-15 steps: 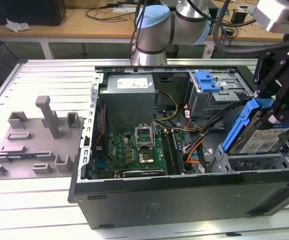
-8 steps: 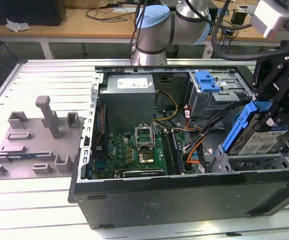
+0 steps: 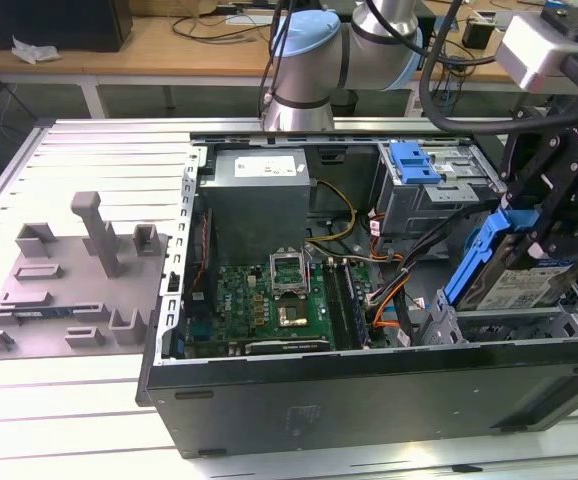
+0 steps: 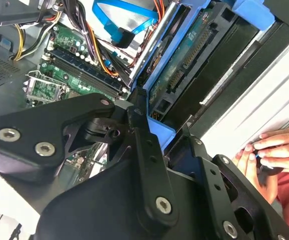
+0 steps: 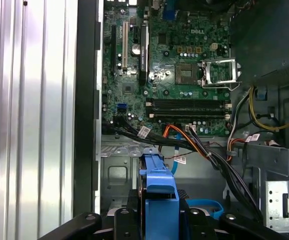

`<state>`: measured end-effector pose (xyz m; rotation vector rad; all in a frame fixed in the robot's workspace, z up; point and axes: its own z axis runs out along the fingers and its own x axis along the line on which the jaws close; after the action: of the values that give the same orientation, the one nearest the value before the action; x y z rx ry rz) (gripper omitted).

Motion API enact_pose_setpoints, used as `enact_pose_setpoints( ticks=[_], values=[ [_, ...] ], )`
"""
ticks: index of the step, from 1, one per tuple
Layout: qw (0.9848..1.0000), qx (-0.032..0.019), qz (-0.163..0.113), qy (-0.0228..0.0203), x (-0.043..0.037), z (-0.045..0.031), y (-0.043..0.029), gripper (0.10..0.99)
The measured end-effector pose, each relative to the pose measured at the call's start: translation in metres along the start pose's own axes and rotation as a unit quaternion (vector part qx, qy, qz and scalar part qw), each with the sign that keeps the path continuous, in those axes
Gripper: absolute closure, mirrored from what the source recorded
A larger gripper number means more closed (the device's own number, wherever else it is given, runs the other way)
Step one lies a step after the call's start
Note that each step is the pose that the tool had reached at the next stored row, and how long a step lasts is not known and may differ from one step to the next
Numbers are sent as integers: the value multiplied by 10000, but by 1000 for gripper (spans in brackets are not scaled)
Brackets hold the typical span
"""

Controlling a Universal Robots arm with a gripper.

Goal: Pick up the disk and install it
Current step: 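Insert the disk into the insertion slot, then insert the first disk wire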

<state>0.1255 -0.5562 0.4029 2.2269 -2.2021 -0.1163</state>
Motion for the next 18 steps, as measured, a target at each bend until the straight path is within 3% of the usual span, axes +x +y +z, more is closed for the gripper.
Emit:
enact_pose_setpoints(
  ticks=[2,5,18],
  values=[
    [10000,0,0,1,1,15,-1,710],
    [10000,0,0,1,1,27,-2,522],
    [10000,0,0,2,1,28,-2,522]
  ],
)
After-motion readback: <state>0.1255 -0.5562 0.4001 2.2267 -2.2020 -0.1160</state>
